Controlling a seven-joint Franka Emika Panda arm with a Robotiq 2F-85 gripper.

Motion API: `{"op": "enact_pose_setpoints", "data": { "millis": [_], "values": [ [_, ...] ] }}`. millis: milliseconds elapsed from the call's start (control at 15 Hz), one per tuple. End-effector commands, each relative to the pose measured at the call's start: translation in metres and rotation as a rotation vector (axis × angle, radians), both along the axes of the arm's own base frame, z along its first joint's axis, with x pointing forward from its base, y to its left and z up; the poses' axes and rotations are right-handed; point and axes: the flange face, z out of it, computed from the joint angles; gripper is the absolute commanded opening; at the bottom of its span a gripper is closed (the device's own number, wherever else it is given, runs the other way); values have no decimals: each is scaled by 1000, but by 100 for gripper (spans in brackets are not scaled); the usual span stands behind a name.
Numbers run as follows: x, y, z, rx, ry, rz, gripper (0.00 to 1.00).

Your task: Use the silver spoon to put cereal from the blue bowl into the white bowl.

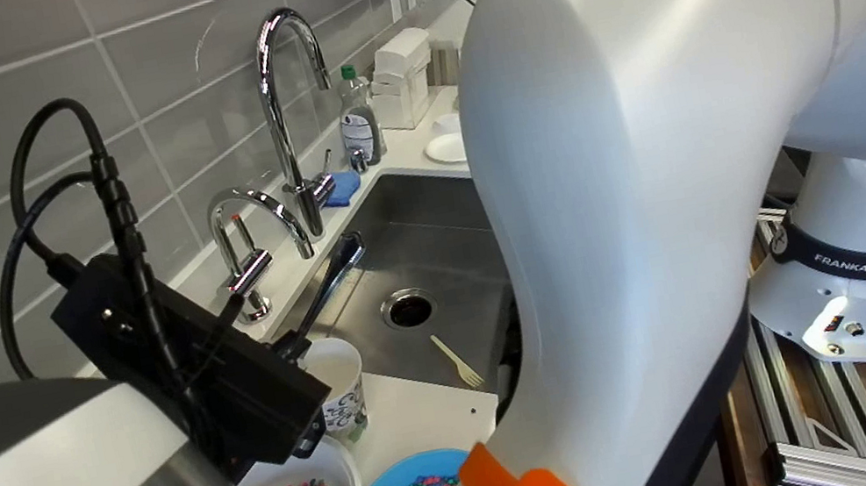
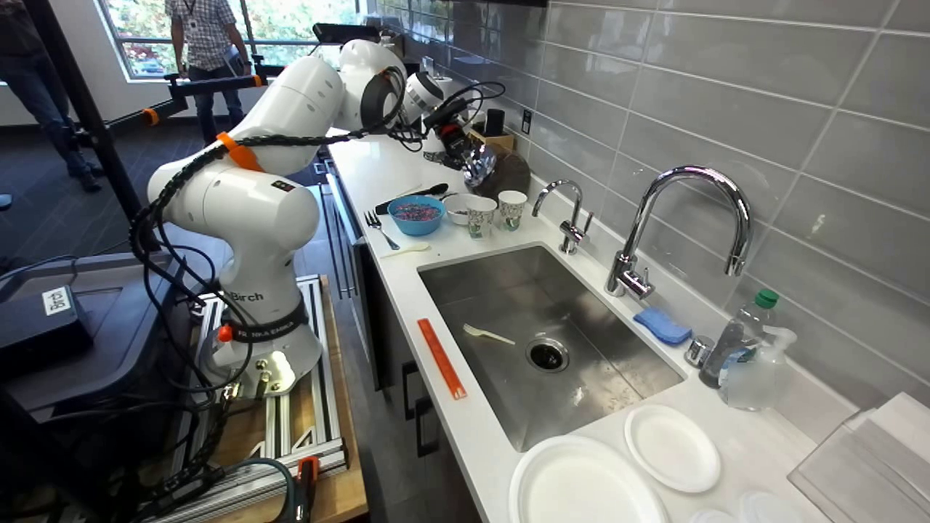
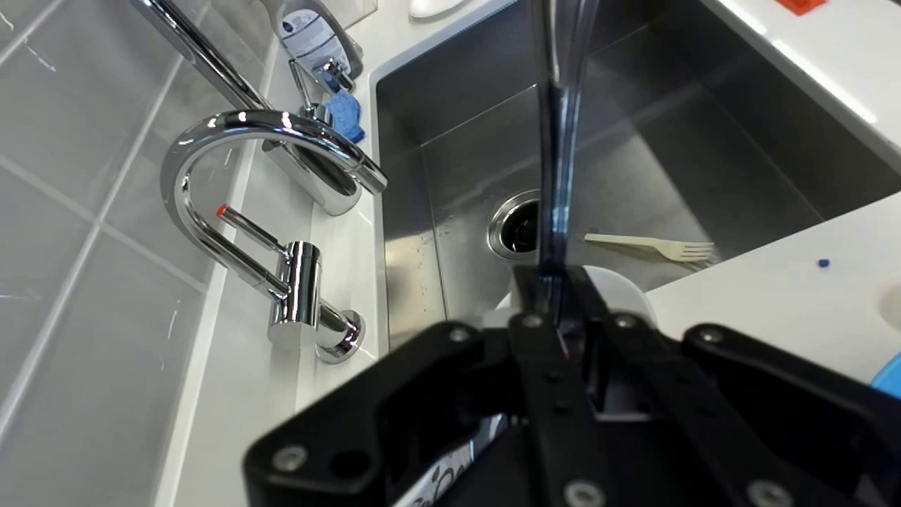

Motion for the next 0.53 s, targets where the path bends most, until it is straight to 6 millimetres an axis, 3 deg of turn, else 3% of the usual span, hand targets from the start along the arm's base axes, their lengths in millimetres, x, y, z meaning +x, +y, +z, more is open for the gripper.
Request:
{"op": "enact_pose_setpoints", "data": {
  "millis": [0, 467],
  "values": [
    [-4, 6, -2, -71, -22, 4, 3],
    [-7, 10, -6, -141, -47, 16, 3]
  ]
}}
